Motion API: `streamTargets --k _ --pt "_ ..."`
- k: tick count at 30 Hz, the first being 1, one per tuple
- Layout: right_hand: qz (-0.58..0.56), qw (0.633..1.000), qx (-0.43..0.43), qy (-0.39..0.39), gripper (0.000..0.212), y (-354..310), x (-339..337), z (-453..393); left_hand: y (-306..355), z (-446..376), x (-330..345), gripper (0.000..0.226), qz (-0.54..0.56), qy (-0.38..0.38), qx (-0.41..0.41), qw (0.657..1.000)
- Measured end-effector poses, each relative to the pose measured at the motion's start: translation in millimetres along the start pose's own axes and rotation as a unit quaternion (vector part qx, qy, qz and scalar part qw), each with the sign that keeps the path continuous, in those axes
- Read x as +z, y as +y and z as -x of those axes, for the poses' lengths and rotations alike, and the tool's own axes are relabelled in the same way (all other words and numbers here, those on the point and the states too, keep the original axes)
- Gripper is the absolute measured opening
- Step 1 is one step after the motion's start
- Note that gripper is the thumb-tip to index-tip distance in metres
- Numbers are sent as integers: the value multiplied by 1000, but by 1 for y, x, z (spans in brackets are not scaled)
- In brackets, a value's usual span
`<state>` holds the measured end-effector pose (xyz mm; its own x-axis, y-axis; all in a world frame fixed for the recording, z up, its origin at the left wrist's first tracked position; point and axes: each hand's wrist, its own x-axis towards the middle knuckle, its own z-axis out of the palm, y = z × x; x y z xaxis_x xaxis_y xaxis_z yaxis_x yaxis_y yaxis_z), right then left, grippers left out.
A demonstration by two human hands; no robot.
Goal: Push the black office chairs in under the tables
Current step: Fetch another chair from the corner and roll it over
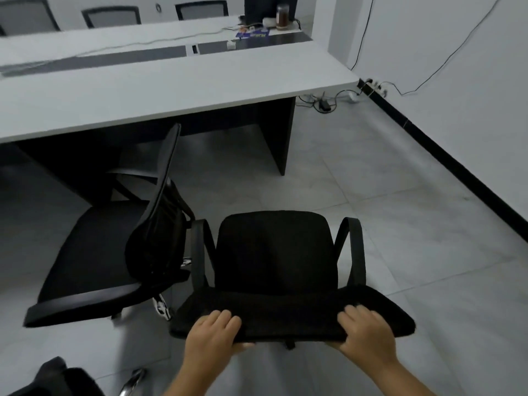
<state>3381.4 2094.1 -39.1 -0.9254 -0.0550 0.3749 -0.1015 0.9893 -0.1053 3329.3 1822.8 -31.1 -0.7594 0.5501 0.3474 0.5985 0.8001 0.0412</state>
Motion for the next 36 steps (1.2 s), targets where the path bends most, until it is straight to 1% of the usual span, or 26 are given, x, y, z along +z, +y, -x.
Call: streamTargets --k 1,3,4,6,10,14,16,17,20,23,25,27,28,31,33,36 --pt "6 1000 -5 -9 70 3 2 -9 -4 -10 2 59 -14 5 -1 1000" --pt "8 999 -20 -29 54 9 6 -26 -9 -30 4 72 -48 5 0 999" --pt "5 999 -24 -36 50 13 9 -34 -11 -40 5 71 -60 5 0 998" --pt "-1 999 -26 -27 49 23 17 -48 -16 -56 10 62 -71 10 0 997" --pt "-14 999 -39 23 55 45 39 -80 -27 -84 31 53 -66 40 7 997" --pt "-6 998 -66 -5 53 69 48 -131 -38 -127 44 51 -67 54 -1 996" --pt "-18 997 -72 -18 53 84 57 -159 -44 -149 52 50 -63 48 -9 997" --pt "-25 997 -72 -18 55 91 63 -174 -48 -161 57 52 -65 45 -15 997" --pt "-30 996 -85 -21 58 110 80 -219 -59 -196 73 68 -72 31 -37 996" --pt "-30 994 -98 -43 54 125 92 -271 -74 -235 83 66 -73 21 -66 995" --pt "-34 992 -107 -53 55 130 101 -303 -85 -257 90 78 -68 23 -73 995" --pt "-35 991 -114 -53 56 135 117 -331 -101 -279 99 81 -64 21 -85 994" --pt "-36 991 -122 -49 56 137 124 -346 -112 -291 103 78 -63 7 -91 994" --pt "-40 989 -139 -38 58 138 143 -390 -141 -326 105 51 -71 -73 -103 989" --pt "-41 987 -149 -45 58 136 153 -419 -158 -347 105 52 -86 -99 -118 984" --pt "-46 983 -172 -48 58 135 168 -463 -183 -378 109 51 -101 -97 -135 981"
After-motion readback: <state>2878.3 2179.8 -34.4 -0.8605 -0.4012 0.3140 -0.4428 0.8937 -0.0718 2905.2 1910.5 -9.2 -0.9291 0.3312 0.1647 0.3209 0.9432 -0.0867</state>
